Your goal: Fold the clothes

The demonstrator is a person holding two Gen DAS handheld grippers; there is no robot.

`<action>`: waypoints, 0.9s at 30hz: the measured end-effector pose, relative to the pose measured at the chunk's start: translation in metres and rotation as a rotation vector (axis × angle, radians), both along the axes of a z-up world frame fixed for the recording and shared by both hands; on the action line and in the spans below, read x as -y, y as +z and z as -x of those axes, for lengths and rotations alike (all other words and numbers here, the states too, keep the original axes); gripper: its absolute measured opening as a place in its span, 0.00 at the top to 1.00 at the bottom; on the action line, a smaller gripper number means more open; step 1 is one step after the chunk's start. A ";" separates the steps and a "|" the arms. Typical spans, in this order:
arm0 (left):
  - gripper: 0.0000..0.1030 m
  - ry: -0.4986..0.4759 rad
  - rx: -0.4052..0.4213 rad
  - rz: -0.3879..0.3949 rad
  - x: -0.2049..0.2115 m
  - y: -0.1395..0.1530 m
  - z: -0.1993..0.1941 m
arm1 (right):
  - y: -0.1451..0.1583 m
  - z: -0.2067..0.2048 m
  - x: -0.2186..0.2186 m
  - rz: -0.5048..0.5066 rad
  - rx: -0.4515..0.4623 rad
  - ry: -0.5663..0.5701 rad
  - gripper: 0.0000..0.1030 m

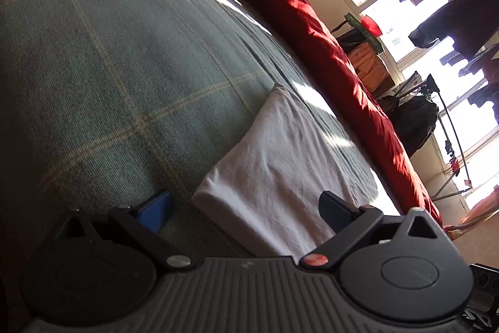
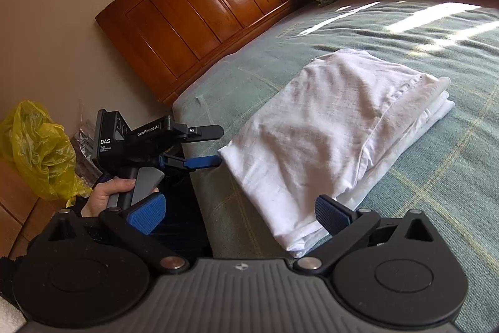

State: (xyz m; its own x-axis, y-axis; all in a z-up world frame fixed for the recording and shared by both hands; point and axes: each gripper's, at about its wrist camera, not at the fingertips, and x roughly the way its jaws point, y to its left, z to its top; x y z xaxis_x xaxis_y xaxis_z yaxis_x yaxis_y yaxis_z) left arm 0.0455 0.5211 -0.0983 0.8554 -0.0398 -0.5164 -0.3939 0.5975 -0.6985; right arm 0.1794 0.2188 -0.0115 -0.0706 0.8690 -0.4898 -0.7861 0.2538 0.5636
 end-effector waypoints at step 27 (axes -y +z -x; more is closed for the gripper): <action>0.03 -0.128 -0.100 -0.402 0.093 0.068 -0.003 | -0.015 -0.014 -0.037 0.122 0.117 -0.009 0.00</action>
State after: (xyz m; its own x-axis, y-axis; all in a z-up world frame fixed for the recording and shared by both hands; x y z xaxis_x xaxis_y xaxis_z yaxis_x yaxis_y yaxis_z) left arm 0.0489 0.4281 -0.0298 0.8015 0.0792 -0.5927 -0.3531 0.8627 -0.3621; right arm 0.1934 0.2562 -0.0262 0.0011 0.8027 -0.5964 -0.8420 0.3225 0.4325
